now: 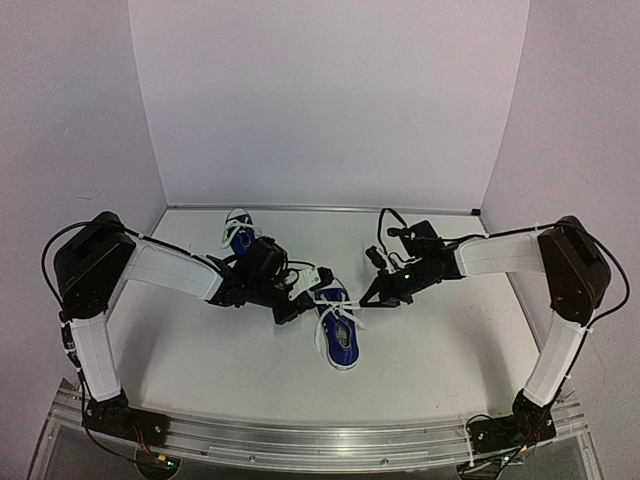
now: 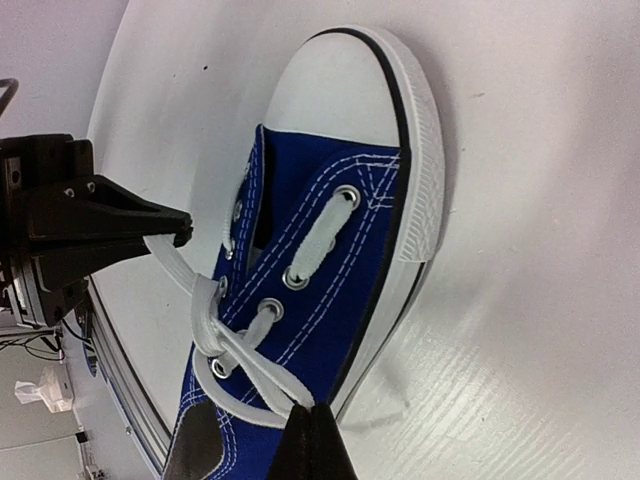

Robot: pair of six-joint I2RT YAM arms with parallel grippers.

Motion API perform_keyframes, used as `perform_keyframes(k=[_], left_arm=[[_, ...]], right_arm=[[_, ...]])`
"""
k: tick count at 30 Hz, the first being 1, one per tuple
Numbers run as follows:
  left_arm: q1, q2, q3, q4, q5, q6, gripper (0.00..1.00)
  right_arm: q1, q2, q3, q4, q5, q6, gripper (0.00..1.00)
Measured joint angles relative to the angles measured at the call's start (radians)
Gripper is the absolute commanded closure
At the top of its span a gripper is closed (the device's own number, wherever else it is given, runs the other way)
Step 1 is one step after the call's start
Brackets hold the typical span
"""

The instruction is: Tie the shoes

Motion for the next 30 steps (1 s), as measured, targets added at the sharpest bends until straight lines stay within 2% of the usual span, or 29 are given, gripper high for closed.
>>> perform_keyframes(k=[10,23,30], left_arm=[[0.008,-0.022,-0.035,-0.012,-0.019,0.005,1.0],[0.024,-0.022,-0.037,-0.012,-0.026,0.007,1.0],[0.032,-0.008,-0.006,-0.032,-0.029,0.034,1.0]], right_arm=[[-0.035,-0.027,-0.089,0.011,0.035,-0.001,1.0],[-0.039,-0.027,-0.129,0.057,0.025,-0.003,1.0],[0.034,-0.012,-0.154,0.099,0.01,0.029,1.0]])
